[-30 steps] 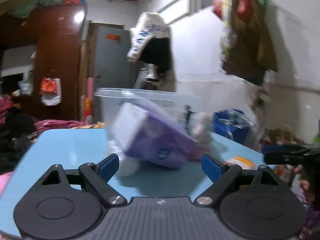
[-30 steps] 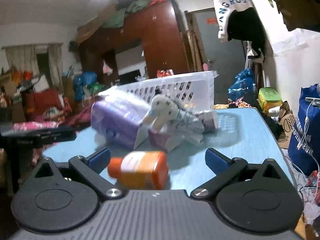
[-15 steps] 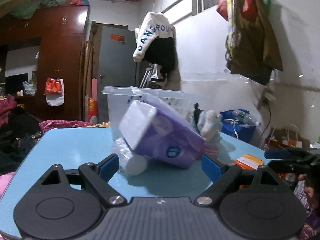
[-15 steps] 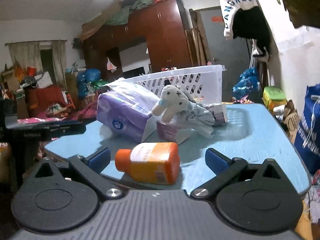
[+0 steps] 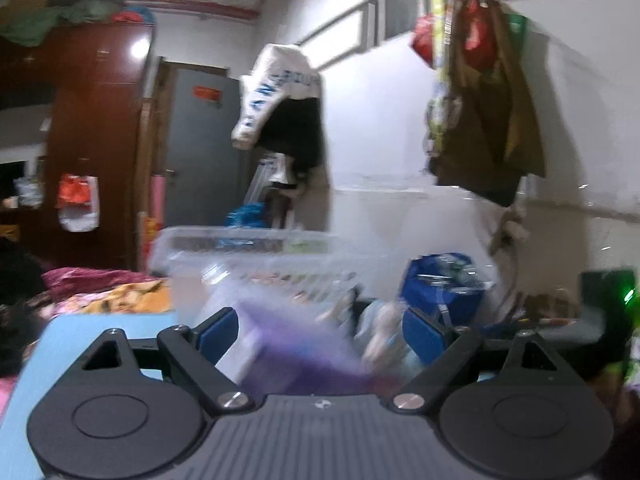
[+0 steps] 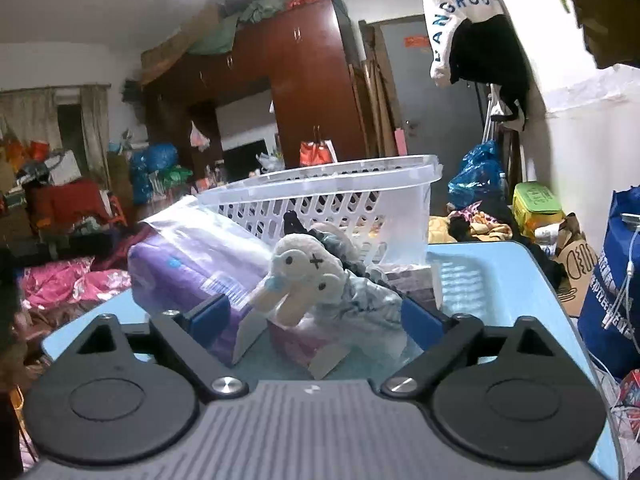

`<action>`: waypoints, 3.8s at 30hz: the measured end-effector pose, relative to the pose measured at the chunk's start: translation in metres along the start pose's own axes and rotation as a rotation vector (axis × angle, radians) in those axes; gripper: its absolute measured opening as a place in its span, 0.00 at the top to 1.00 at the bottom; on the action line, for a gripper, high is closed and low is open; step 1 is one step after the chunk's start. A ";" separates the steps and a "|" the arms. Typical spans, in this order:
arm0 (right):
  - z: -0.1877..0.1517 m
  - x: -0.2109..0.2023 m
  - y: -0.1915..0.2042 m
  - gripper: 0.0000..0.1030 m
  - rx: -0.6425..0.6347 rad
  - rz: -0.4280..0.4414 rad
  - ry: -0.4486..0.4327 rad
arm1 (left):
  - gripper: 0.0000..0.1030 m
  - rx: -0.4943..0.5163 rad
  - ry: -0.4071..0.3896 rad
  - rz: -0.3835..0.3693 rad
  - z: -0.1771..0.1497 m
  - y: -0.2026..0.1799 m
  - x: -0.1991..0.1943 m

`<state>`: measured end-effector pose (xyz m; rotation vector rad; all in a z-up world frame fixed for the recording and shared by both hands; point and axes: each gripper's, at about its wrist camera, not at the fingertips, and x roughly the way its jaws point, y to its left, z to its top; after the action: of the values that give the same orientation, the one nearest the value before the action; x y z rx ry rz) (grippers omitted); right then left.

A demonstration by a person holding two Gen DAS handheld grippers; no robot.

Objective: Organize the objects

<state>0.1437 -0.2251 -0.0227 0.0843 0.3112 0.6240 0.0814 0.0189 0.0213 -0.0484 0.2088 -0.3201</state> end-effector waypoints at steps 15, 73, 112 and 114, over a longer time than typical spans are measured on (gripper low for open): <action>0.006 0.022 0.013 0.34 -0.109 -0.074 0.022 | 0.38 -0.120 0.291 -0.047 0.032 -0.010 0.136; 0.092 0.133 0.053 0.59 -0.526 -0.036 -0.041 | 0.73 -0.210 0.139 0.056 0.109 0.106 0.198; -0.002 -0.051 -0.013 0.00 -0.057 0.053 -0.079 | 0.09 0.005 -0.035 0.091 -0.063 0.001 -0.036; -0.005 -0.044 -0.012 0.01 -0.079 0.063 -0.065 | 0.09 0.037 -0.014 0.056 -0.067 -0.011 -0.028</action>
<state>0.1151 -0.2605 -0.0182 0.0386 0.2214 0.6938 0.0377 0.0166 -0.0381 -0.0085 0.1904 -0.2679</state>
